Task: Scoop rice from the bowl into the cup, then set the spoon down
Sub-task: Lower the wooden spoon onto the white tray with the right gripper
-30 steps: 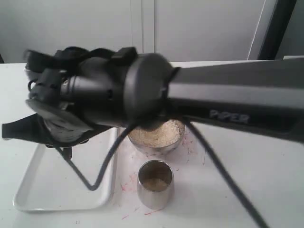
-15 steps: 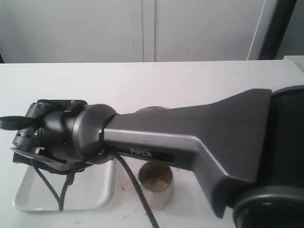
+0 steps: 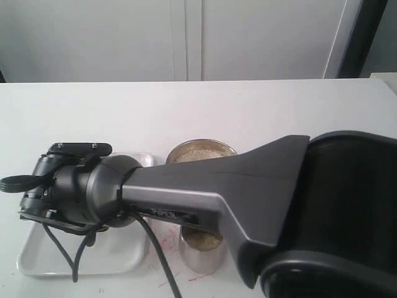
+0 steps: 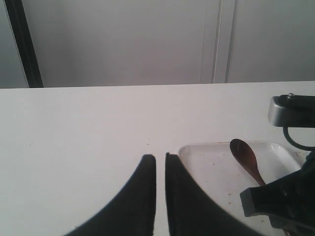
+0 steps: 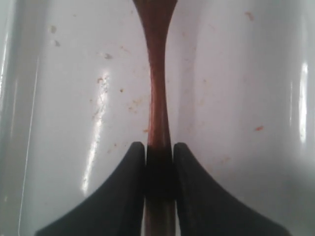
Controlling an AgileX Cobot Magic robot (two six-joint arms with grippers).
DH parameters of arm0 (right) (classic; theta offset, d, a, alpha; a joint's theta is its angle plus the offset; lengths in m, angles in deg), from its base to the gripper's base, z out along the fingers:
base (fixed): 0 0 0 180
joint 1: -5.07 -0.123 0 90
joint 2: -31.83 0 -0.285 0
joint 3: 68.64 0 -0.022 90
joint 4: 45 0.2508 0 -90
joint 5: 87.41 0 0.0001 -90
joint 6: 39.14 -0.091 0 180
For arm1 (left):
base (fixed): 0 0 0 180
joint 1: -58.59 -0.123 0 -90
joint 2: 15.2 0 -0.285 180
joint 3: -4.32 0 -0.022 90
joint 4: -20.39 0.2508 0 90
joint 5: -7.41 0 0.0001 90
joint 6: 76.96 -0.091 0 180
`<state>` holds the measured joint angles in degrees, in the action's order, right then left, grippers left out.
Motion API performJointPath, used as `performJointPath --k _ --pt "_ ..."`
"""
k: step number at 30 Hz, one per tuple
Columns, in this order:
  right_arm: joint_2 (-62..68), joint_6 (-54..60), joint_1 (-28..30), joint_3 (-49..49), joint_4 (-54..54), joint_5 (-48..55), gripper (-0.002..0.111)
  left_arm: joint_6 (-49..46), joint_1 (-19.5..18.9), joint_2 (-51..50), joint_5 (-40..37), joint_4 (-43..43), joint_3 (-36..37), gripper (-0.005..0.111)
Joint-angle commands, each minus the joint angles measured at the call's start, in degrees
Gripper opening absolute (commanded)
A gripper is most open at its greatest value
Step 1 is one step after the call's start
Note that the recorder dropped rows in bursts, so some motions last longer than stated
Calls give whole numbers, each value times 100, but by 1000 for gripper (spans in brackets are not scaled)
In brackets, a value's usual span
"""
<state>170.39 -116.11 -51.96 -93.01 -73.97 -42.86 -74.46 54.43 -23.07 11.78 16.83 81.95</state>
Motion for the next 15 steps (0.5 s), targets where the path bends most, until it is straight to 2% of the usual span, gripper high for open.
performJointPath --k 1,15 --pt "13 -16 -4 -57 -274 105 0 31 32 8 17 -26 -42 14" --pt "75 141 -4 -57 -272 189 0 31 32 8 17 -26 -42 14"
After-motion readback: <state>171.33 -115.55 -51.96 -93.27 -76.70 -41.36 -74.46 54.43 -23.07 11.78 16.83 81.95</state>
